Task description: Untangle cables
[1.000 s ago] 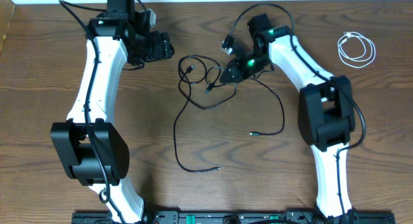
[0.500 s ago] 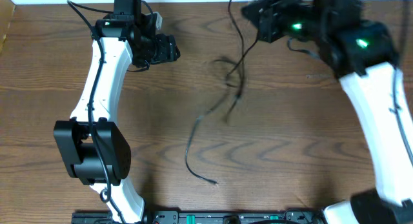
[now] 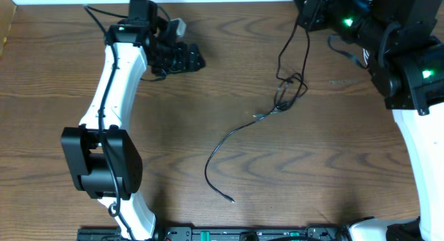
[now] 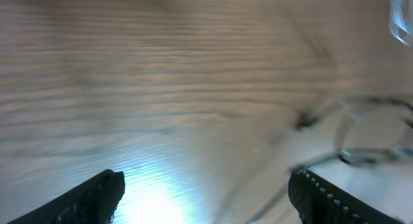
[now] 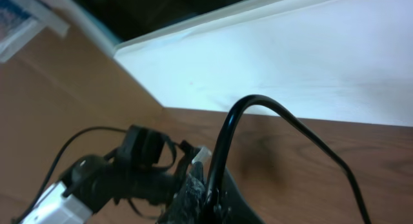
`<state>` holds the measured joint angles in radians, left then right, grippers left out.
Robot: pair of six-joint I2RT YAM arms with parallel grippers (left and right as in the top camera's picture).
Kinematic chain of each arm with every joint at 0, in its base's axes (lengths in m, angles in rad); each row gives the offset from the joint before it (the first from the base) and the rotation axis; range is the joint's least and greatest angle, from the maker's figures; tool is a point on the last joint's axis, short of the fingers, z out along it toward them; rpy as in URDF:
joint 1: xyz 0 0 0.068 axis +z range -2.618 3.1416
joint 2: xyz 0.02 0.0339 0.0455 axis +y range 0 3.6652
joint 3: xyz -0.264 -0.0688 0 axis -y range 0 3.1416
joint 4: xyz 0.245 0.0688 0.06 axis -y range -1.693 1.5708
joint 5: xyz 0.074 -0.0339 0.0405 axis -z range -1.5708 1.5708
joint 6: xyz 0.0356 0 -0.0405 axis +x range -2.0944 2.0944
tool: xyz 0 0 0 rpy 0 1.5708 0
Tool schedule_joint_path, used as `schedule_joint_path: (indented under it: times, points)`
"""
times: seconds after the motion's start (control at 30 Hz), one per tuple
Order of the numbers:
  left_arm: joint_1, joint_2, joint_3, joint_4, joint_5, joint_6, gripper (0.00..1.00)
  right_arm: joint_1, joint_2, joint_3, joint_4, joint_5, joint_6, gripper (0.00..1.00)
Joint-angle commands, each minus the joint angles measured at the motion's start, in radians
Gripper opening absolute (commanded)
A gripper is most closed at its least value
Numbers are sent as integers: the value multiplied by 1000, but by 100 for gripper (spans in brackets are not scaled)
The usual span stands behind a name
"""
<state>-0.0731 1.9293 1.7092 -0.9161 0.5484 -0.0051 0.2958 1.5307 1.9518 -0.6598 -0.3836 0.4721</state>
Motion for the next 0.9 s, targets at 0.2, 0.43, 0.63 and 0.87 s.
schedule_joint_path:
  times: [0.2, 0.43, 0.63, 0.87]
  points:
    - [-160, 14, -5, -1, 300, 220, 84, -29, -14, -2, -6, 33, 29, 1]
    - [-267, 20, -100, 155, 361, 221, 84, -29, -15, -2, -26, 33, 29, 1]
    - [-300, 20, -231, 413, 386, 101, 82, -29, -15, -2, -29, 3, 28, 1]
    - [-323, 51, -328, 681, 386, -52, 75, -29, -15, -2, -32, -5, 28, 1]
